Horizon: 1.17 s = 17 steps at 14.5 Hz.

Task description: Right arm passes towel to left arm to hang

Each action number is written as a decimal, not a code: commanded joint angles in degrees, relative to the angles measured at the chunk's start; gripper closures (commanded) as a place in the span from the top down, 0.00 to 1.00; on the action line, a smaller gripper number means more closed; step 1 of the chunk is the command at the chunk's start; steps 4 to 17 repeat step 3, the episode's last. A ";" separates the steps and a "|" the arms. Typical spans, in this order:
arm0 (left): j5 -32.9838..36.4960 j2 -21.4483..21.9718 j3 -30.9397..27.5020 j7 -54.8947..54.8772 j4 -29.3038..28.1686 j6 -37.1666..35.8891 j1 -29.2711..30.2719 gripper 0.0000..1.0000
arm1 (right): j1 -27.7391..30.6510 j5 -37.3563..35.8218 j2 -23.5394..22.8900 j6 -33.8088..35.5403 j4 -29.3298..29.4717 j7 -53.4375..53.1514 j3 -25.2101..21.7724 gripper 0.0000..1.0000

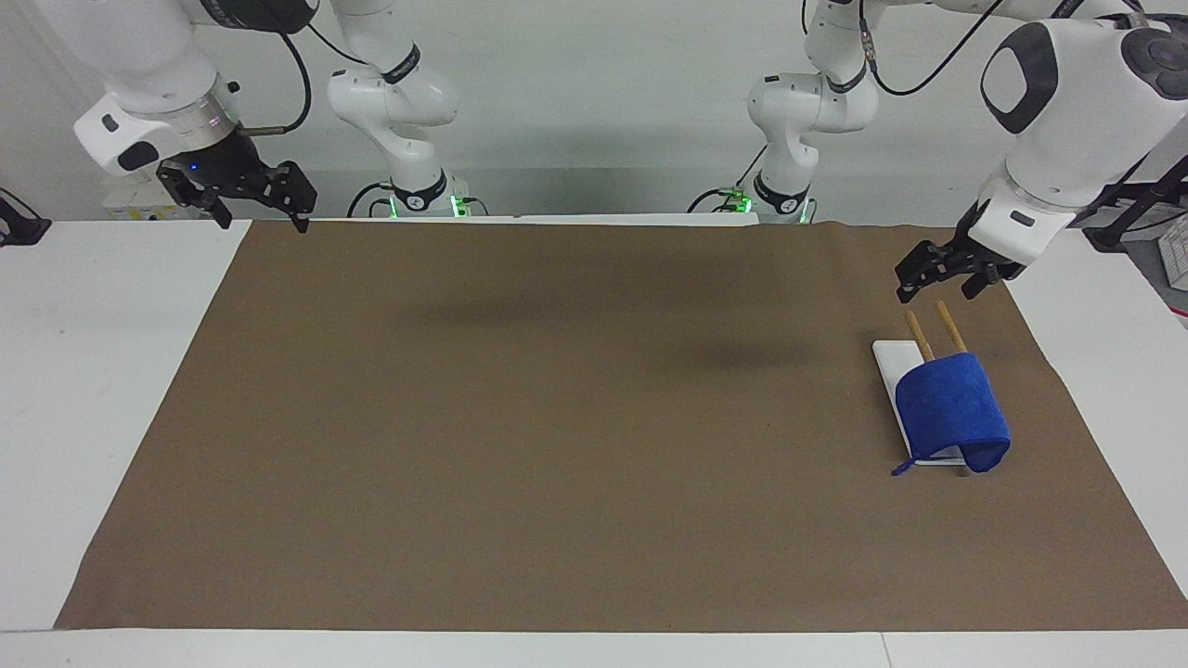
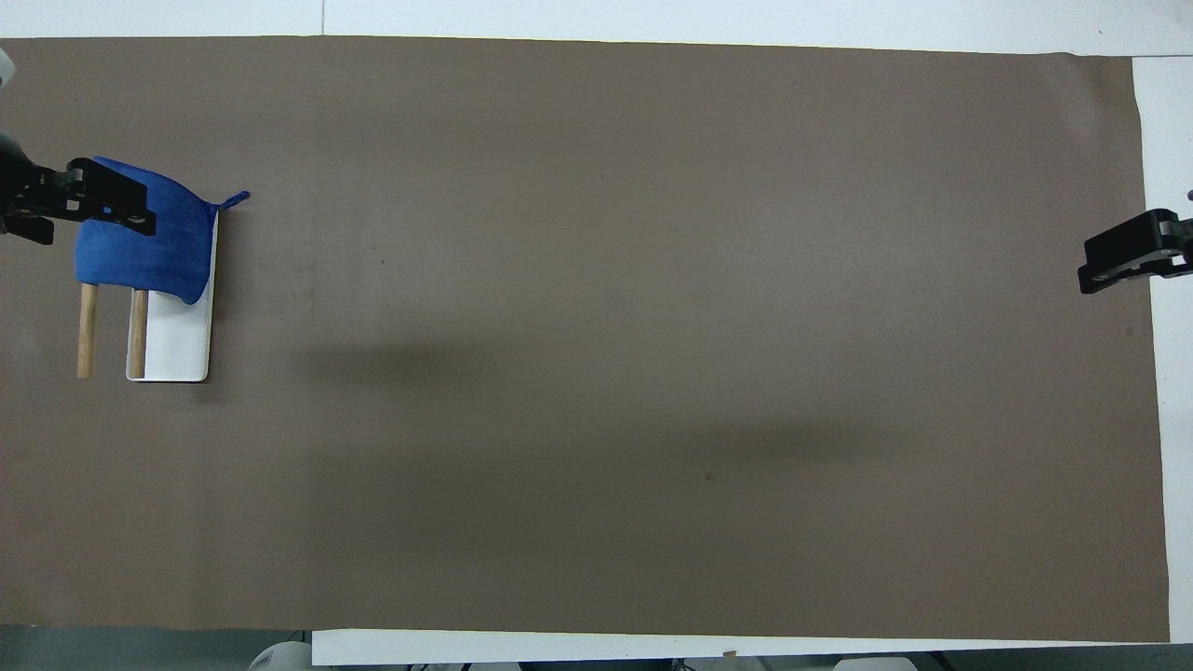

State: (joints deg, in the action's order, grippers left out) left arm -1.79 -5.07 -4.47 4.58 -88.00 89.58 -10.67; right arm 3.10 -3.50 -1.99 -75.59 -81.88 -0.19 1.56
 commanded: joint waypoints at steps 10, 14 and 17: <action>0.65 0.15 0.07 1.04 1.25 -0.63 -0.23 0.99 | 0.33 0.95 1.02 -0.43 -1.35 1.42 0.02 1.00; 0.65 0.15 0.07 1.04 1.25 -0.63 -0.23 0.99 | 0.33 0.95 1.02 -0.43 -1.35 1.42 0.02 1.00; 0.65 0.15 0.07 1.04 1.25 -0.63 -0.23 0.99 | 0.33 0.95 1.02 -0.43 -1.35 1.42 0.02 1.00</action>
